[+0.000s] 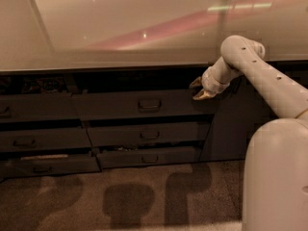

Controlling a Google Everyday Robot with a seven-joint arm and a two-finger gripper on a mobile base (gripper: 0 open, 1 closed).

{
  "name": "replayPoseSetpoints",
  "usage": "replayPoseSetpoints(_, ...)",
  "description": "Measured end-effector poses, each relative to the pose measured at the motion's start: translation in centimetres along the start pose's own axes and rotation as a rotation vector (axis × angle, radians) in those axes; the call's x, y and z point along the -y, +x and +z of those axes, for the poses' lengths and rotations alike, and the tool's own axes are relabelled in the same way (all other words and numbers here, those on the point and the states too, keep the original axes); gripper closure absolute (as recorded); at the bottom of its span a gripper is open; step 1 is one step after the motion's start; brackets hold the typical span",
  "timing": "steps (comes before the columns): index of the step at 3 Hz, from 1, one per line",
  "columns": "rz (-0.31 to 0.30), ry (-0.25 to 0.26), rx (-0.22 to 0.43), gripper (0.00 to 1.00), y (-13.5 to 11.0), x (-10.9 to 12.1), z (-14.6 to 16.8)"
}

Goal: Open top drawer

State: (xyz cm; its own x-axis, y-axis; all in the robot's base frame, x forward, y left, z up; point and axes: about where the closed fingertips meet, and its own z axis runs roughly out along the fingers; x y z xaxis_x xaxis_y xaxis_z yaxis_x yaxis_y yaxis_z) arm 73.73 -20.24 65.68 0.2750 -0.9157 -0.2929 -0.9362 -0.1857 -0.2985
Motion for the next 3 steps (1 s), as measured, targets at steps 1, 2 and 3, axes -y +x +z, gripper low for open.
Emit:
replayPoseSetpoints(1,-0.011,0.002,0.0,1.0,-0.1,-0.4,-0.1)
replayPoseSetpoints(2,-0.075,0.102,-0.012,1.0,0.1,-1.4,-3.9)
replayPoseSetpoints(3,-0.1,0.122,0.02,1.0,0.0,-6.9,-4.0)
